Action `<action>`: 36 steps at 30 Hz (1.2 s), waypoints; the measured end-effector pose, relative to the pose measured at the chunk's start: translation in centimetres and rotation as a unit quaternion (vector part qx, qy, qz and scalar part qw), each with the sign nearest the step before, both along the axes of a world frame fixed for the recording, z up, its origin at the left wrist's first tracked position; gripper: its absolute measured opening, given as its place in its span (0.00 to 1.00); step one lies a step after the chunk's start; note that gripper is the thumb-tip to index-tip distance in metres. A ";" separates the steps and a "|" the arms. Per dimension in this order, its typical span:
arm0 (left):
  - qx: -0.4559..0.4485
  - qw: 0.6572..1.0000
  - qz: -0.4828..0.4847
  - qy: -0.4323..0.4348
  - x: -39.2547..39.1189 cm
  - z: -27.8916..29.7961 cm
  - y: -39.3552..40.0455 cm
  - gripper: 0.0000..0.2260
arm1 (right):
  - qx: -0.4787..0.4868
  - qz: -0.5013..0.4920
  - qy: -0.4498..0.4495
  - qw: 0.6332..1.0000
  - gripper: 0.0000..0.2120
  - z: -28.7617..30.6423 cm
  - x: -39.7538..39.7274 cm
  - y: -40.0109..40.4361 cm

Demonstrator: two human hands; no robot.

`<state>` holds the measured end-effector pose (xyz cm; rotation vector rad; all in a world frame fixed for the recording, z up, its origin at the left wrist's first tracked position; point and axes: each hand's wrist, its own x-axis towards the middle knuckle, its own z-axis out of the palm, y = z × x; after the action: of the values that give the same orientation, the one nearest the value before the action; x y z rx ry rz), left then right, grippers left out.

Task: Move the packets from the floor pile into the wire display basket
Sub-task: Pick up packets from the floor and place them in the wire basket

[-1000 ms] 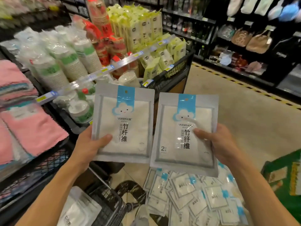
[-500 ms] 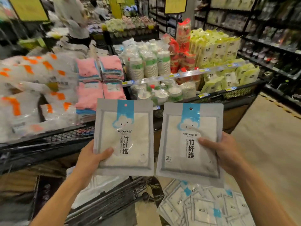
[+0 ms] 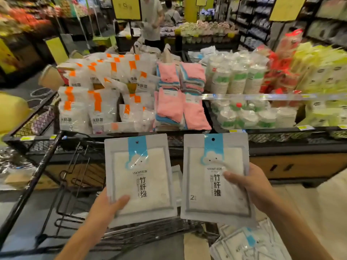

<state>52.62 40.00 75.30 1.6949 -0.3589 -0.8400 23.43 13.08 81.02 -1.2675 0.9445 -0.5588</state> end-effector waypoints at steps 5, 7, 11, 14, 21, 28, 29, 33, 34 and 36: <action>0.058 0.998 0.011 -0.020 4.8 -2.4 3.6 0.16 | 0.022 0.026 0.014 0.999 0.17 -2.2 6.1 1.3; 0.067 0.998 0.014 -0.006 5.9 -3.4 4.5 0.14 | 0.028 0.027 0.024 0.999 0.16 -3.4 7.9 1.4; 0.091 0.995 0.040 0.022 8.0 -6.0 4.4 0.16 | 0.049 0.033 0.048 0.997 0.15 -5.9 10.6 0.3; 0.096 0.993 0.061 0.036 8.9 -7.7 2.8 0.18 | 0.058 0.024 0.066 0.996 0.15 -8.4 12.2 -1.9; 0.140 0.983 0.115 0.041 9.5 -10.5 -1.6 0.17 | 0.096 0.070 0.108 0.987 0.14 -14.3 16.8 -8.0; 0.186 0.975 0.118 0.045 12.7 -14.3 -5.5 0.15 | 0.115 0.093 0.168 0.975 0.15 -20.0 21.4 -11.0; 0.190 0.974 0.112 0.051 13.5 -15.2 -5.9 0.17 | 0.112 0.101 0.178 0.972 0.15 -20.8 21.9 -11.1; 0.215 0.970 0.095 0.071 16.1 -19.8 -7.6 0.20 | 0.111 0.104 0.220 0.964 0.13 -24.6 24.3 -11.6; 0.218 0.969 0.089 0.072 16.8 -20.9 -8.1 0.20 | 0.115 0.103 0.229 0.961 0.13 -25.7 25.0 -11.7; 0.229 0.967 0.075 0.081 18.0 -23.6 -9.1 0.21 | 0.123 0.104 0.247 0.956 0.14 -27.9 26.4 -11.9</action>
<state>70.63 30.95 51.66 2.0290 0.0858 -0.9910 49.83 1.20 53.12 -1.2824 1.2306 0.0530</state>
